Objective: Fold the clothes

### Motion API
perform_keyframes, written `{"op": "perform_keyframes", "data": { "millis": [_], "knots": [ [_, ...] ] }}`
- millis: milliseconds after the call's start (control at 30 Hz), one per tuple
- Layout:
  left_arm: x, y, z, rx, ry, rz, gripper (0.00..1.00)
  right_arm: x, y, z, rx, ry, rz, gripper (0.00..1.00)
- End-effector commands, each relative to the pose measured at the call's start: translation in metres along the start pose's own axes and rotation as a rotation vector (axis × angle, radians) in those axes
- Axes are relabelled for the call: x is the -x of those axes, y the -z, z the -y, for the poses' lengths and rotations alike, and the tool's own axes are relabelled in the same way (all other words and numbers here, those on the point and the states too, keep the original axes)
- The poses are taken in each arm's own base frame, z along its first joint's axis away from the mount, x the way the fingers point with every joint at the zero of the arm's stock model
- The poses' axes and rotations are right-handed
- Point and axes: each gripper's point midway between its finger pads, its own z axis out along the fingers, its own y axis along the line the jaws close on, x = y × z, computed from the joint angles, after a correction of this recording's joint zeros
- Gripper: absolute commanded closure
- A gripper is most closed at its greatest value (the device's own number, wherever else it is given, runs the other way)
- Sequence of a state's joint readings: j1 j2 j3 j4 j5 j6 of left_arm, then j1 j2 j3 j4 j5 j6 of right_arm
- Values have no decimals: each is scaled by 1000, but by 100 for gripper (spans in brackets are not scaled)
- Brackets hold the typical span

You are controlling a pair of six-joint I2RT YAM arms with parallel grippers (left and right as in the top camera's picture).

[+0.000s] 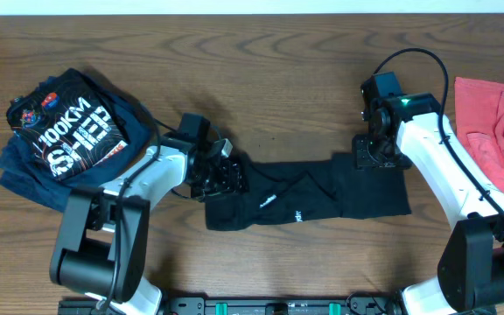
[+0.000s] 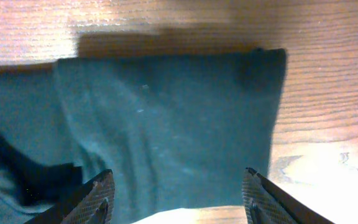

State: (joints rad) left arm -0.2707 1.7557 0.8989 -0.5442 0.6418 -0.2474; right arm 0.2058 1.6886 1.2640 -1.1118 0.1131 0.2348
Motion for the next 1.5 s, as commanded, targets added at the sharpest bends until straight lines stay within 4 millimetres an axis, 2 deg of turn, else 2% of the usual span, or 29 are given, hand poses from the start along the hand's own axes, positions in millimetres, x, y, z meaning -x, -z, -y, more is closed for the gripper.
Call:
{"op": "perform_keyframes", "data": {
  "millis": [0,67,167,333,433,633,767,800,833,900,1067,1200,1400,1467],
  "knots": [
    [-15,-14,-11,17,11,-60,52,5,6,3,-5,-20,22,36],
    [-14,-14,-11,16,8,-56,59,5,6,3,-5,-20,22,36],
    [-12,-14,-10,14,3,-49,61,5,6,3,-5,-20,21,36],
    [-16,-13,-7,-3,10,-66,47,5,6,3,-5,-19,21,36],
    [-18,-6,17,-132,-69,-70,45,3,6,-2,26,42,15,36],
    [-10,18,30,-161,-106,7,44,2,6,-6,45,61,8,36],
    [-12,28,37,-167,-126,29,31,1,6,-6,44,61,4,36],
    [-12,28,38,-167,-128,29,21,0,6,-6,44,62,1,36],
    [-13,27,38,-166,-131,26,2,-1,6,-6,47,62,-2,36],
    [-13,23,33,-131,-122,22,2,-1,6,-8,58,62,-5,36],
    [-6,11,3,71,-59,50,2,-2,7,-10,69,63,-7,36],
    [-2,1,9,75,-106,63,2,0,7,-11,71,63,0,36],
    [-3,-18,6,148,-111,56,2,0,7,-12,79,63,1,35],
    [-5,-25,-2,195,-81,45,2,0,7,-13,82,63,0,35]
  ]
}}
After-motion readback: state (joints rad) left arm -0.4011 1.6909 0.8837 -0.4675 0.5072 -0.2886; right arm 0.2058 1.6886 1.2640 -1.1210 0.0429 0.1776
